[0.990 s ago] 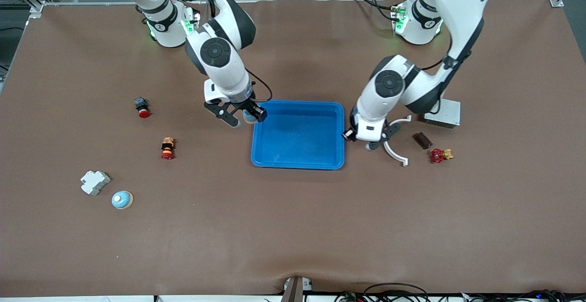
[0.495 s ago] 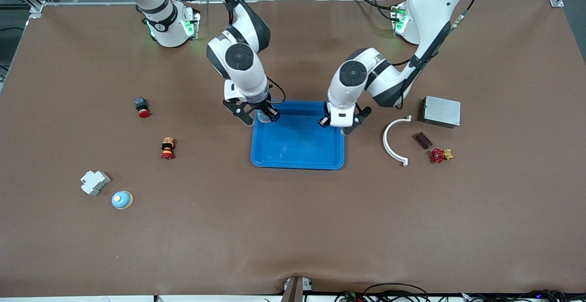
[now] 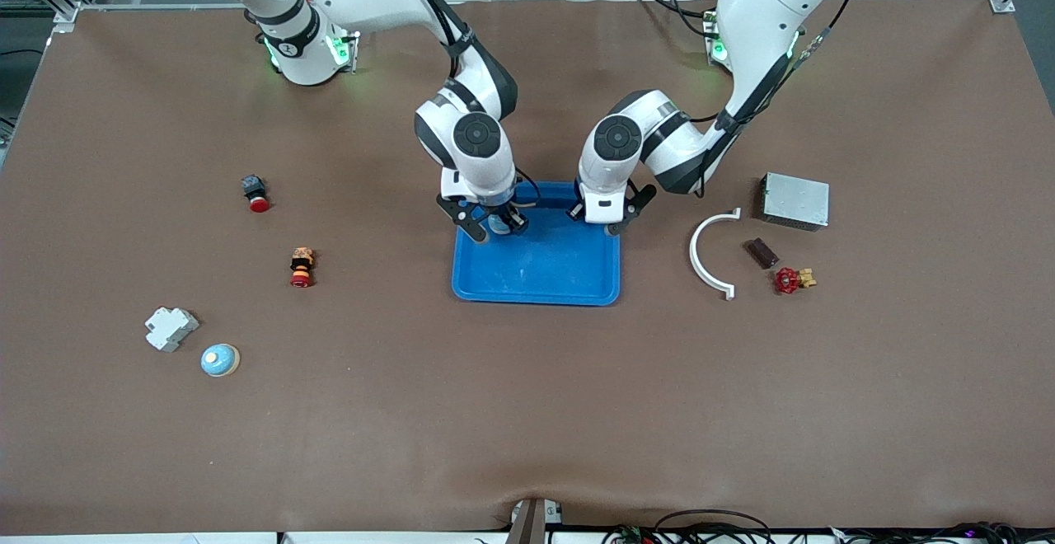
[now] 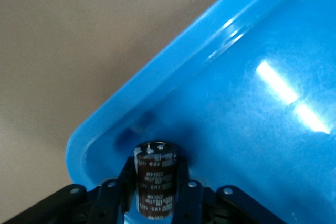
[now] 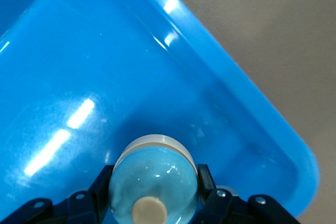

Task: Place electrolytic capacitor and blue bell in tray
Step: 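Lower the button and capacitor into the tray and open both grippers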

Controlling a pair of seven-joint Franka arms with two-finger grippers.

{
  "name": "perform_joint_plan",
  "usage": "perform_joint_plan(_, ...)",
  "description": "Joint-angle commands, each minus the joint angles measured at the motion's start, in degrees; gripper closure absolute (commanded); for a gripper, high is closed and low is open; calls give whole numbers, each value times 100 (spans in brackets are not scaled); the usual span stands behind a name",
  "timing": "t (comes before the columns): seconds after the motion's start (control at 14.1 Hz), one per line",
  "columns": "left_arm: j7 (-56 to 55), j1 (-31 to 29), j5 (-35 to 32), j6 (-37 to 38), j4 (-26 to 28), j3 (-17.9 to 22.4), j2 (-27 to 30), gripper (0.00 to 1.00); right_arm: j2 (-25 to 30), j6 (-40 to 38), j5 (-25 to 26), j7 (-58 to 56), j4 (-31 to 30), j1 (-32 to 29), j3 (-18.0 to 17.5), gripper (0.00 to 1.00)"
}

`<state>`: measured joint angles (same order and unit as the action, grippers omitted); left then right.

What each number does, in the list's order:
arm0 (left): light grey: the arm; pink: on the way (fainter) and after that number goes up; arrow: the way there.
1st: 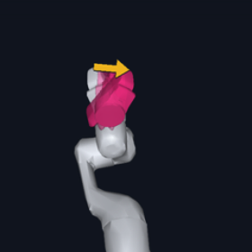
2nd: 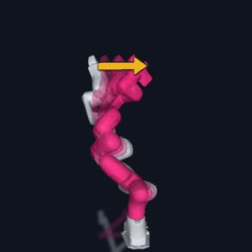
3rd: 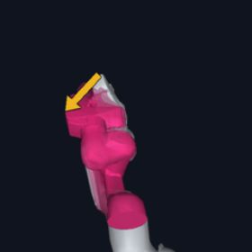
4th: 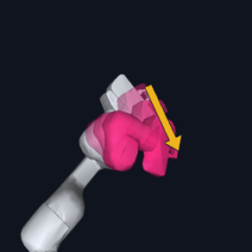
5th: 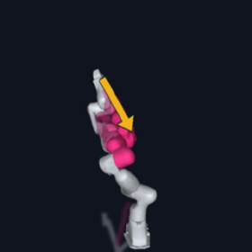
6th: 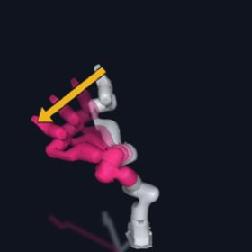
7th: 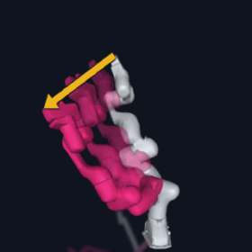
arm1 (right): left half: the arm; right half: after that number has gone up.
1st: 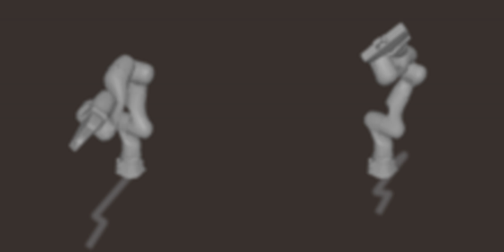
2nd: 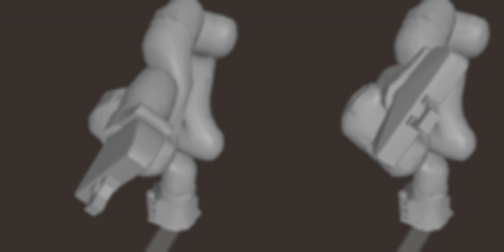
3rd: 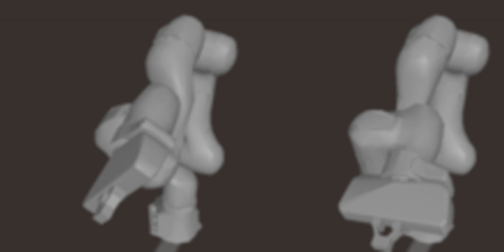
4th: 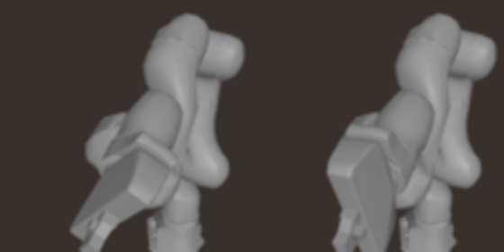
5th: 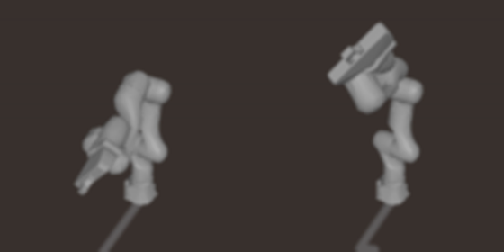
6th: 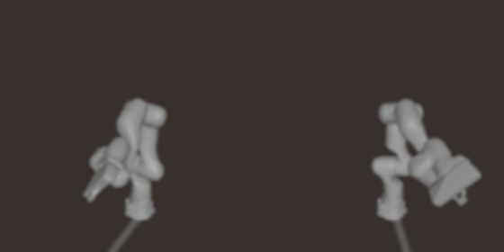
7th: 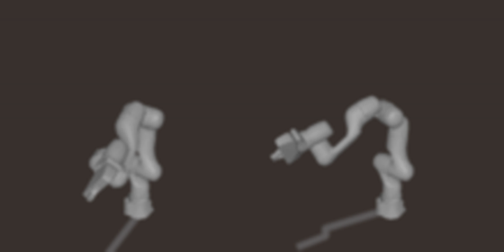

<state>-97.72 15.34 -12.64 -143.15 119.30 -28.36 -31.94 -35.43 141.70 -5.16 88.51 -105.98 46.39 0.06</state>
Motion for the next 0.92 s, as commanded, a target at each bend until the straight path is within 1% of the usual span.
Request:
perform_joint_plan(0.0, -334, -40, -143, 24, -3, 15, 196, 0, -166, 181, 146, 280, 227, 55, 64, 100)
perform_joint_plan(0.07, -474, -75, -143, 76, -12, 15, 310, 0, -183, 234, 147, 359, 227, 55, 64, 100)
perform_joint_plan(0.28, -450, -356, -151, 865, -109, 15, 907, 0, -183, 235, 147, 369, 227, 72, 64, 100)
perform_joint_plan(0.42, -275, -680, -239, 938, -109, 15, 1136, 0, -201, 226, 155, 378, 219, 81, 64, 100)
perform_joint_plan(0.57, 6, -1014, -510, 972, -109, 15, 1190, 0, -227, 226, 155, 378, 210, 99, 64, 100)
perform_joint_plan(0.64, 242, -1207, -660, 1216, -109, 6, 1190, 0, -254, 226, 155, 378, 210, 107, 64, 100)
perform_joint_plan(0.78, 516, -1498, -705, 1517, -48, 15, 1190, 0, -289, 226, 155, 378, 219, 108, 64, 100)
perform_joint_plan(0.85, 770, -1734, -714, 1674, -30, 6, 1181, 0, -289, 226, 155, 378, 210, 99, 73, 100)
